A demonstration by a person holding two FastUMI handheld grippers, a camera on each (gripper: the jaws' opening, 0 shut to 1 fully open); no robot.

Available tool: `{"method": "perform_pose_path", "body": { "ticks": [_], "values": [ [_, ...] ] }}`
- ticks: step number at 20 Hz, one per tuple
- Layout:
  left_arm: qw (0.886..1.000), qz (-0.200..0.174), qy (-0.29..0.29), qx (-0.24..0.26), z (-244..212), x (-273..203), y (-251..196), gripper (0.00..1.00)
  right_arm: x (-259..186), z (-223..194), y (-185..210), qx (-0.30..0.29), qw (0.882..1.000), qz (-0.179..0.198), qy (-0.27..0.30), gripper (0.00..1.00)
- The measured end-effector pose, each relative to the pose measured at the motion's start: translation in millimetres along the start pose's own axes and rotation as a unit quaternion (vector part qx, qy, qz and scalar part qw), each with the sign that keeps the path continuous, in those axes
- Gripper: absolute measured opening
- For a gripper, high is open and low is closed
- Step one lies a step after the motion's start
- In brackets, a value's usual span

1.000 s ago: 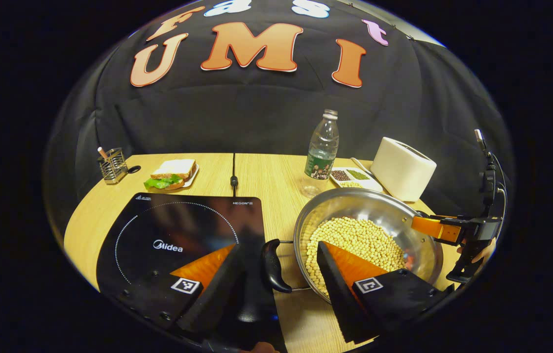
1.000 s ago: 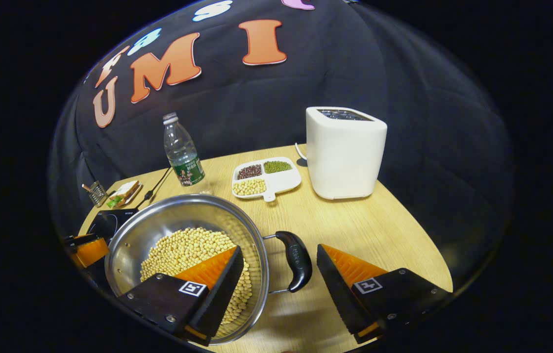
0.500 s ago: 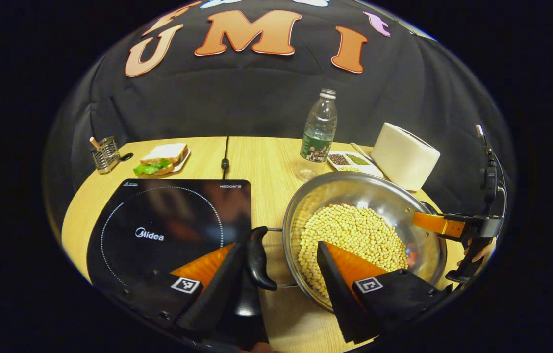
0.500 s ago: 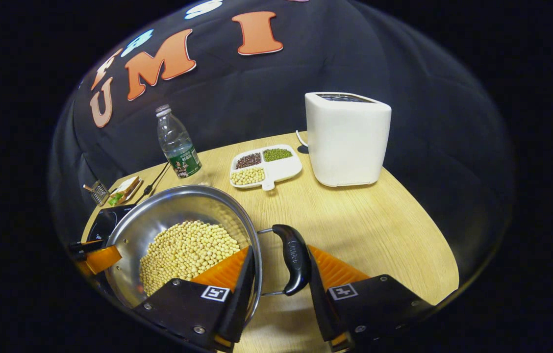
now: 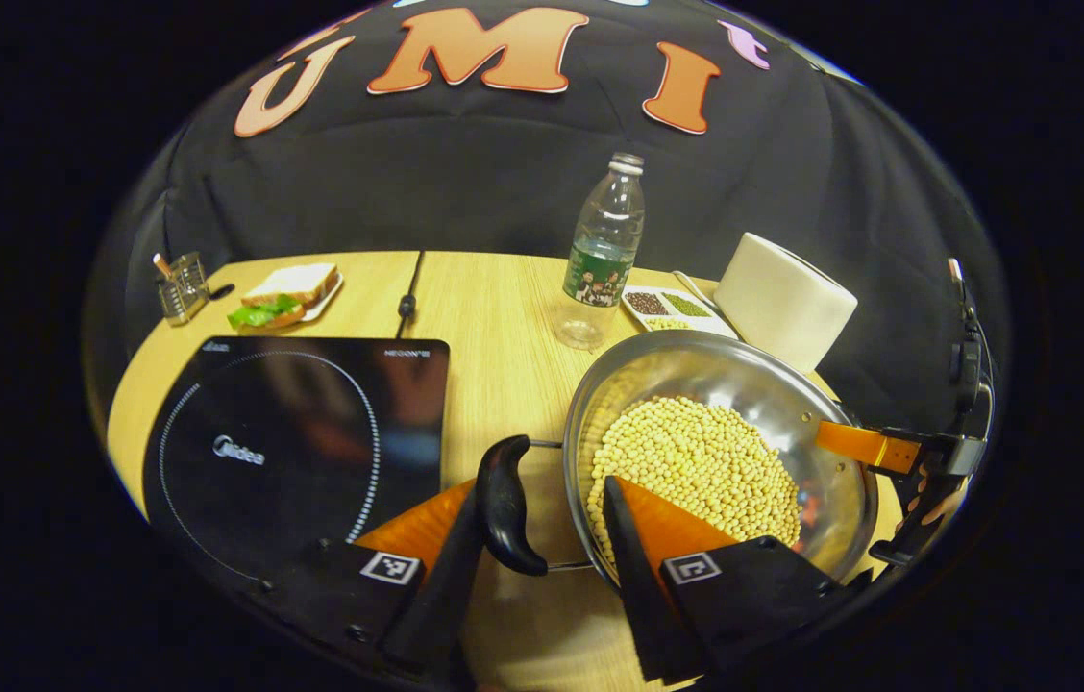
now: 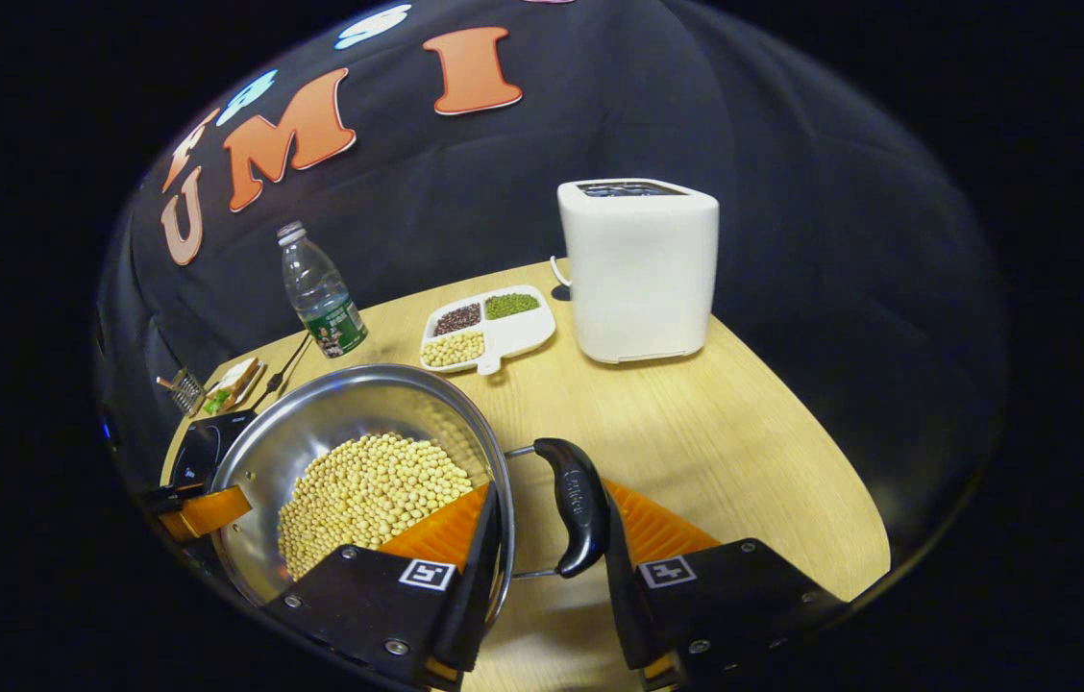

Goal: First push the handle of the pot to place it horizontally, then grasp the pot with both hands and set it on the induction cooktop.

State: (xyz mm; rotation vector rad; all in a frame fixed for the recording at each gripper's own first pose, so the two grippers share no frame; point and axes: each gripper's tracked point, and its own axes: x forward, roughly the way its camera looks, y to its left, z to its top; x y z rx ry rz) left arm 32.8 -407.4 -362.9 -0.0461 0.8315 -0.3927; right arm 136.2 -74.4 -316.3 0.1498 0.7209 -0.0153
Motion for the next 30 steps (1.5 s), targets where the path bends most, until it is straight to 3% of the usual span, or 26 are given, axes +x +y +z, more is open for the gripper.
{"method": "perform_pose_path", "body": {
  "ticks": [3, 6, 16, 24, 28, 30],
  "values": [
    [0.999, 0.017, 0.023, -0.02, 1, 3, 1, 0.59, -4, -3, -3, -0.004, 1.0, -0.014, -0.004, 0.55],
    [0.999, 0.017, 0.03, -0.008, 2, 1, -1, 0.49, -13, -3, -1, 0.012, 1.0, -0.017, -0.001, 0.52],
    [1.0, 0.015, -0.015, -0.001, 61, -62, 34, 0.48, -65, 48, 58, 0.006, 0.998, 0.003, -0.055, 0.51],
    [0.998, 0.037, -0.047, -0.021, 90, -117, 120, 0.53, -94, 58, 152, -0.006, 0.997, 0.036, -0.073, 0.51],
    [0.996, 0.053, -0.054, -0.036, 91, -140, 168, 0.47, -101, 51, 200, -0.012, 0.996, 0.058, -0.069, 0.51],
    [0.996, 0.061, -0.052, -0.044, 87, -149, 193, 0.52, -100, 44, 224, -0.021, 0.996, 0.066, -0.065, 0.51]
  ]
}}
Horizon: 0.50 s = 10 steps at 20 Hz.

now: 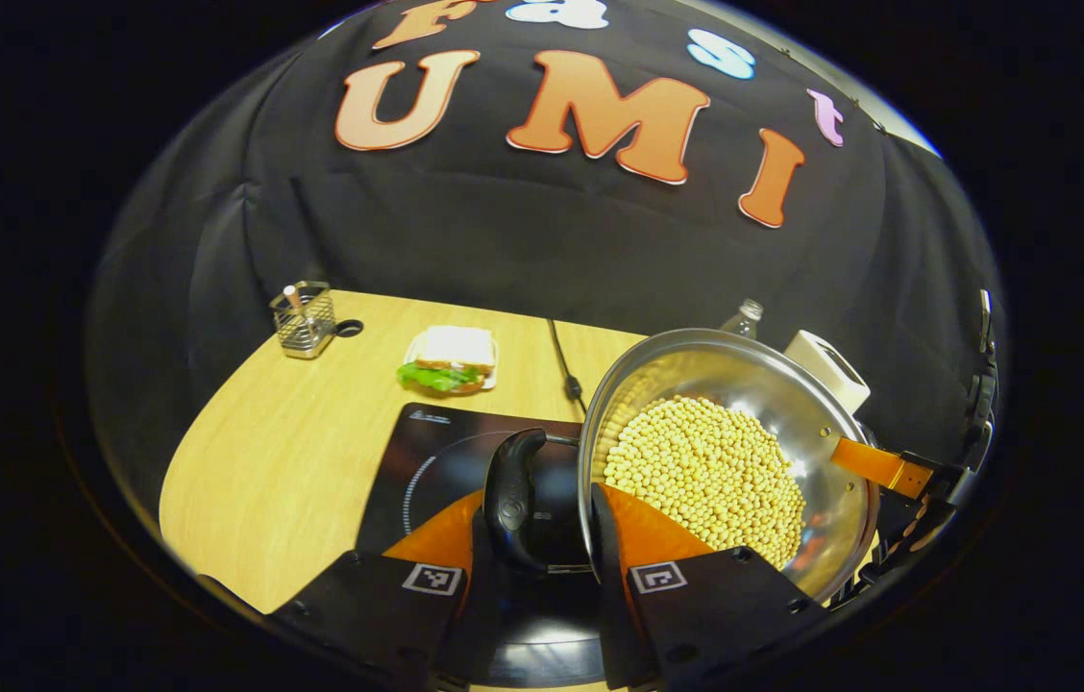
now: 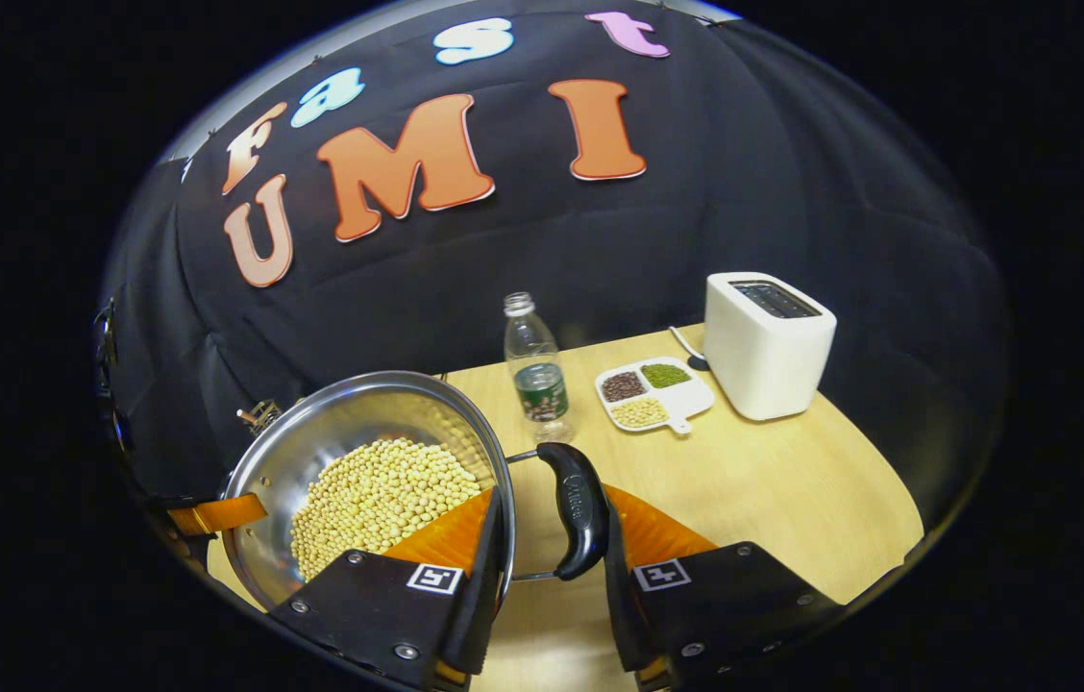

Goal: First push the handle of the pot to place it horizontally, then grasp the pot with both hands and set it on the induction cooktop.

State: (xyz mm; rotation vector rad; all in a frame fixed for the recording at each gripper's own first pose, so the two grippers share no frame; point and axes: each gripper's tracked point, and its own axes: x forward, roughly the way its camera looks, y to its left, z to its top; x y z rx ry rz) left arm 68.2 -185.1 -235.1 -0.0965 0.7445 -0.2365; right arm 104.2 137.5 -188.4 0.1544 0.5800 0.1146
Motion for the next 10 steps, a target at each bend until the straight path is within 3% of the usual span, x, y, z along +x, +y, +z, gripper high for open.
{"method": "perform_pose_path", "body": {
  "ticks": [2, 3, 8, 10],
  "values": [
    [1.0, 0.012, 0.003, -0.005, -3, -4, 25, 0.52, 7, -7, 20, -0.005, 1.0, 0.012, 0.011, 0.51],
    [1.0, 0.017, 0.004, -0.007, -6, -3, 37, 0.47, 10, -15, 32, -0.003, 1.0, 0.018, 0.021, 0.51],
    [0.999, 0.035, 0.022, -0.026, -24, -3, 86, 0.52, 25, -44, 73, -0.011, 0.998, 0.037, 0.054, 0.51],
    [0.998, 0.038, 0.028, -0.031, -29, 0, 99, 0.47, 30, -51, 84, -0.013, 0.997, 0.042, 0.063, 0.51]
  ]
}}
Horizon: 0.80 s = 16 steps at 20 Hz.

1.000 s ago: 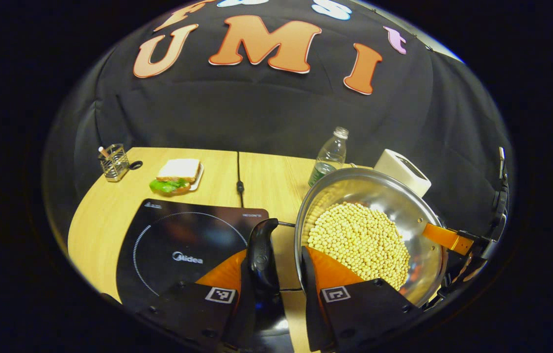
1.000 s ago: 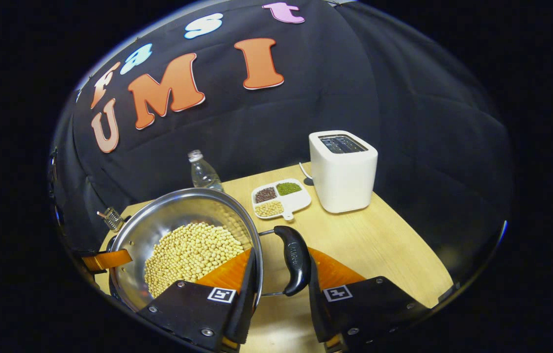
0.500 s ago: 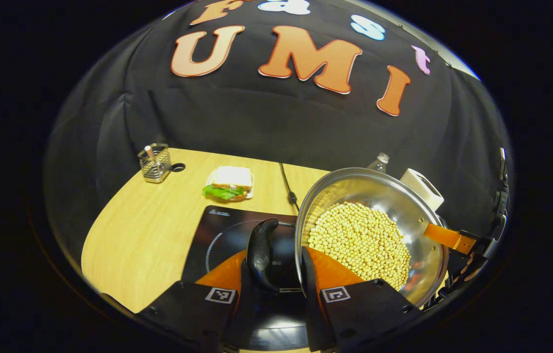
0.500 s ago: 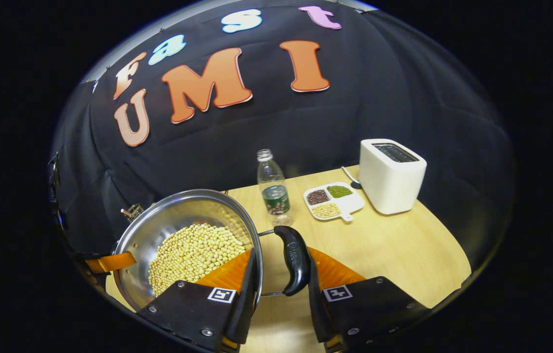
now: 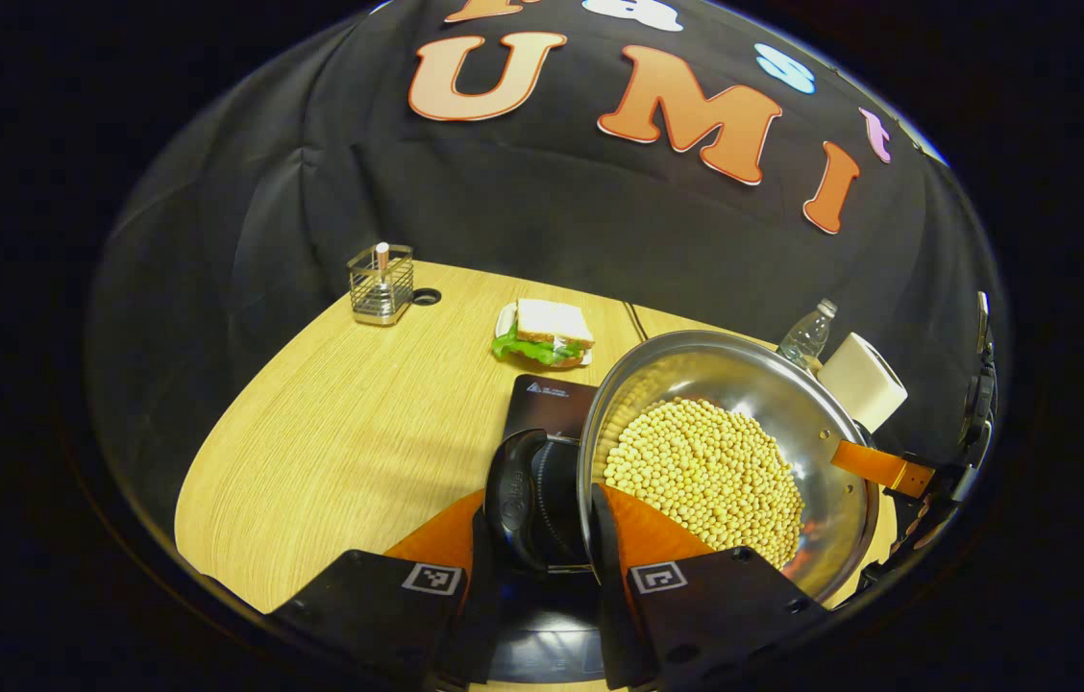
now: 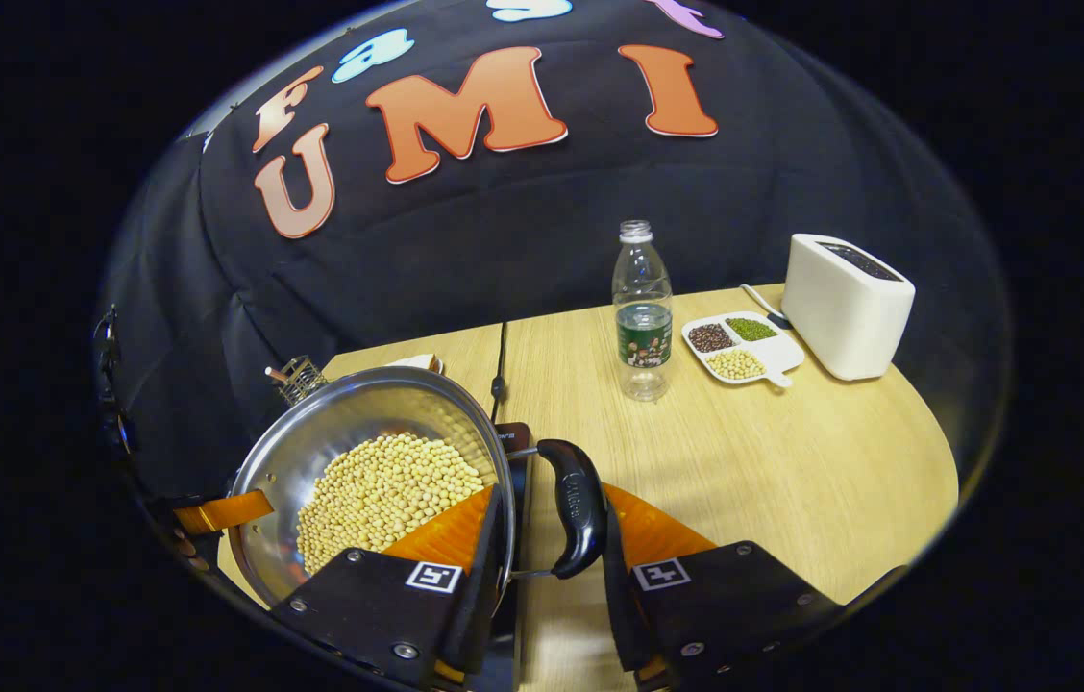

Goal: First push the handle of the pot to place it horizontally, then grasp the pot with both hands and set it on the induction cooktop.

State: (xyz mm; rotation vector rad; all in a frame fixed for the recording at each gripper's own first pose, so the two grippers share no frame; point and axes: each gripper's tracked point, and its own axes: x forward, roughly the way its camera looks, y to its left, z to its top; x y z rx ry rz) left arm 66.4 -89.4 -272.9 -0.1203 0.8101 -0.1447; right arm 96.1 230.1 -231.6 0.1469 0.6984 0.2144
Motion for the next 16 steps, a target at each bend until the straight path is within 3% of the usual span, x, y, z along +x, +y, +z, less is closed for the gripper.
{"method": "perform_pose_path", "body": {
  "ticks": [1, 5, 6, 7, 9, 12, 13, 16],
  "values": [
    [1.0, 0.001, 0.003, -0.001, -2, 2, 6, 0.52, 3, -3, 4, -0.003, 1.0, 0.0, 0.005, 0.51],
    [1.0, 0.008, 0.017, -0.001, -11, 8, 21, 0.5, 12, -15, 12, -0.003, 1.0, 0.001, 0.027, 0.51],
    [1.0, 0.009, 0.02, -0.001, -12, 11, 23, 0.54, 14, -16, 14, -0.001, 1.0, 0.002, 0.029, 0.51],
    [1.0, 0.01, 0.026, -0.001, -15, 8, 22, 0.5, 14, -17, 16, 0.0, 1.0, 0.001, 0.031, 0.51],
    [1.0, 0.009, 0.019, 0.001, -12, 9, 23, 0.55, 14, -18, 15, 0.001, 0.999, -0.001, 0.032, 0.47],
    [1.0, 0.011, 0.015, 0.007, -10, 5, 22, 0.6, 15, -21, 11, -0.009, 0.999, -0.01, 0.034, 0.56],
    [1.0, 0.017, 0.018, 0.011, -11, 4, 24, 0.63, 14, -10, 12, -0.013, 1.0, -0.01, 0.014, 0.6],
    [0.998, 0.031, -0.045, 0.031, 22, -13, 26, 0.72, -7, 32, 2, -0.043, 0.997, -0.031, -0.055, 0.67]
  ]
}}
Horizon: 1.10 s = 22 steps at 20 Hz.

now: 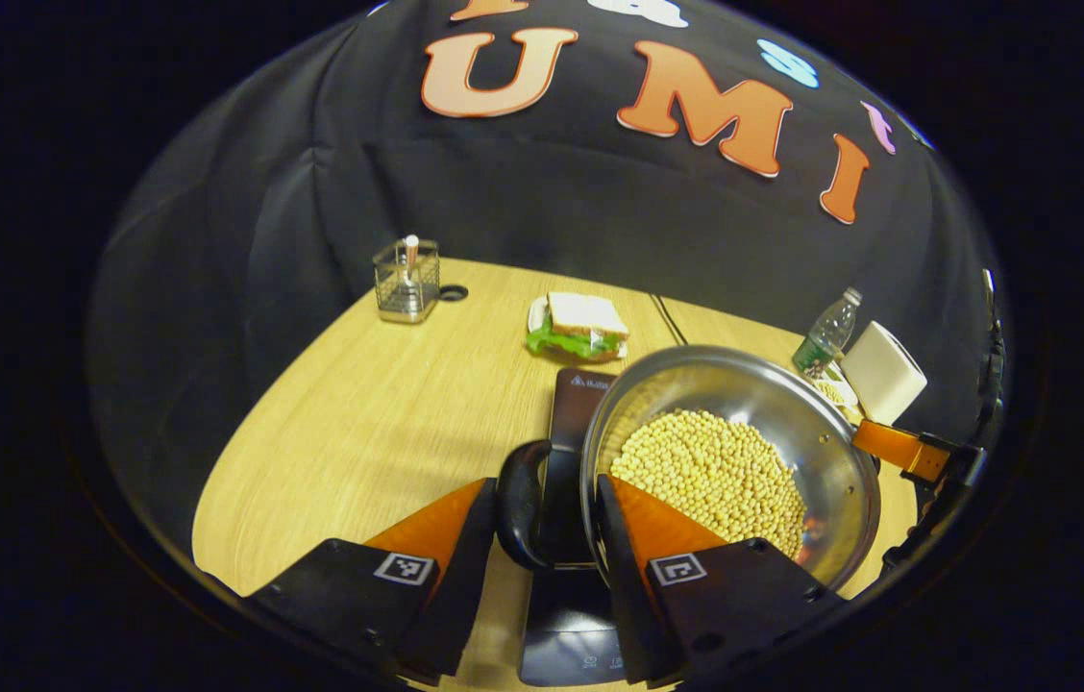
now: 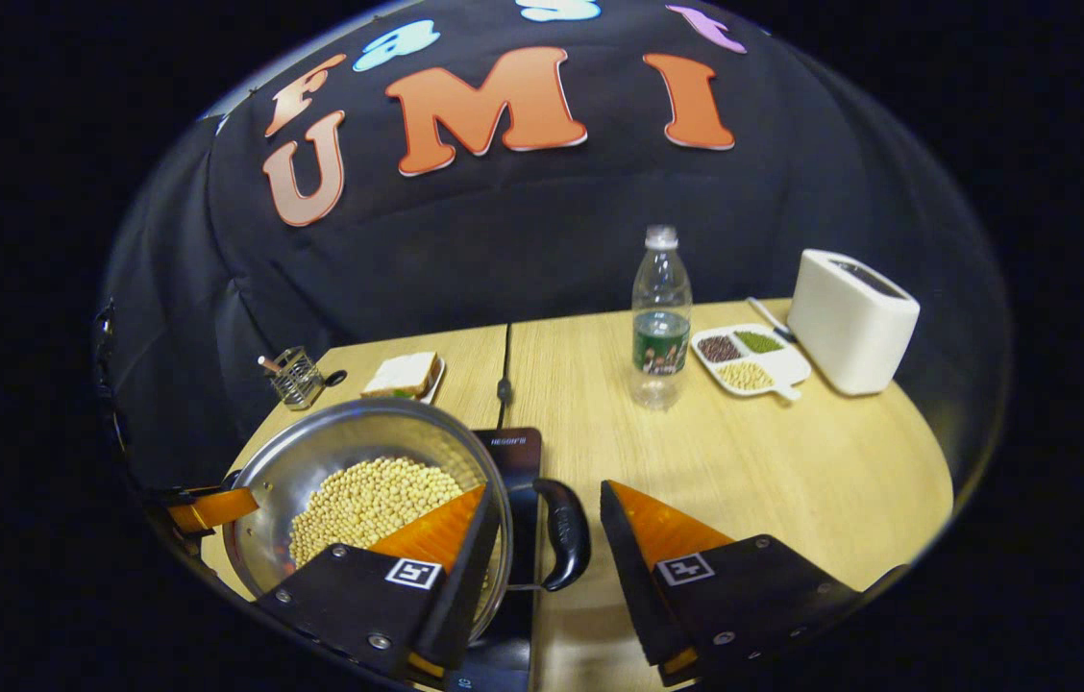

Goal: First push the handle of the pot to place it horizontally, then grasp the pot with both hands and set it on the induction cooktop.

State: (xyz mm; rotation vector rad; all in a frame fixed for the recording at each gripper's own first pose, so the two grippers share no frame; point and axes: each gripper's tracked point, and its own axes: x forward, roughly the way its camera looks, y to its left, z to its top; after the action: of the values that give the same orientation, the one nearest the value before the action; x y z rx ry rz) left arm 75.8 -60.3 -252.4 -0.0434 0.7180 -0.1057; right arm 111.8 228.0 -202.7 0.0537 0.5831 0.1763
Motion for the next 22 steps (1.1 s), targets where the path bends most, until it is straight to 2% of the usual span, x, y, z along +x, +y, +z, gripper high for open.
{"method": "perform_pose_path", "body": {
  "ticks": [2, 3, 5, 6, 7, 9, 11, 16, 17, 18, 20, 21, 22],
  "values": [
    [0.999, 0.012, -0.043, 0.02, 26, -22, 0, 0.82, -18, 20, -7, -0.013, 1.0, -0.008, -0.027, 0.8],
    [0.997, 0.015, -0.066, 0.029, 37, -33, -4, 0.85, -26, 30, -9, -0.018, 0.999, -0.012, -0.041, 0.87],
    [0.994, 0.02, -0.104, 0.039, 60, -58, -12, 0.87, -44, 46, -17, -0.033, 0.997, -0.019, -0.071, 0.93],
    [0.992, 0.018, -0.12, 0.034, 70, -70, -16, 0.97, -54, 54, -20, -0.04, 0.995, -0.021, -0.085, 0.93],
    [0.99, 0.013, -0.139, 0.033, 82, -86, -25, 1.0, -65, 62, -24, -0.045, 0.994, -0.023, -0.097, 0.93],
    [0.983, 0.007, -0.178, 0.035, 107, -117, -33, 1.0, -84, 75, -28, -0.049, 0.992, -0.019, -0.117, 0.93],
    [0.977, 0.006, -0.212, 0.037, 129, -146, -32, 0.96, -106, 88, -33, -0.049, 0.99, -0.014, -0.133, 0.93],
    [0.961, 0.016, -0.274, 0.041, 176, -215, -26, 1.0, -166, 124, -49, -0.054, 0.981, -0.007, -0.184, 0.93],
    [0.958, 0.011, -0.283, 0.038, 182, -228, -26, 0.96, -178, 130, -56, -0.053, 0.979, -0.01, -0.194, 0.93],
    [0.955, 0.007, -0.293, 0.039, 190, -242, -25, 1.0, -191, 136, -62, -0.058, 0.977, -0.015, -0.204, 0.93],
    [0.95, 0.002, -0.311, 0.034, 200, -269, -19, 0.99, -214, 145, -78, -0.075, 0.972, -0.031, -0.222, 0.93],
    [0.947, -0.001, -0.319, 0.029, 203, -281, -16, 0.99, -225, 150, -87, -0.079, 0.969, -0.04, -0.231, 0.97],
    [0.945, -0.002, -0.326, 0.025, 206, -293, -12, 0.99, -235, 155, -94, -0.08, 0.967, -0.046, -0.239, 0.97]
  ]
}}
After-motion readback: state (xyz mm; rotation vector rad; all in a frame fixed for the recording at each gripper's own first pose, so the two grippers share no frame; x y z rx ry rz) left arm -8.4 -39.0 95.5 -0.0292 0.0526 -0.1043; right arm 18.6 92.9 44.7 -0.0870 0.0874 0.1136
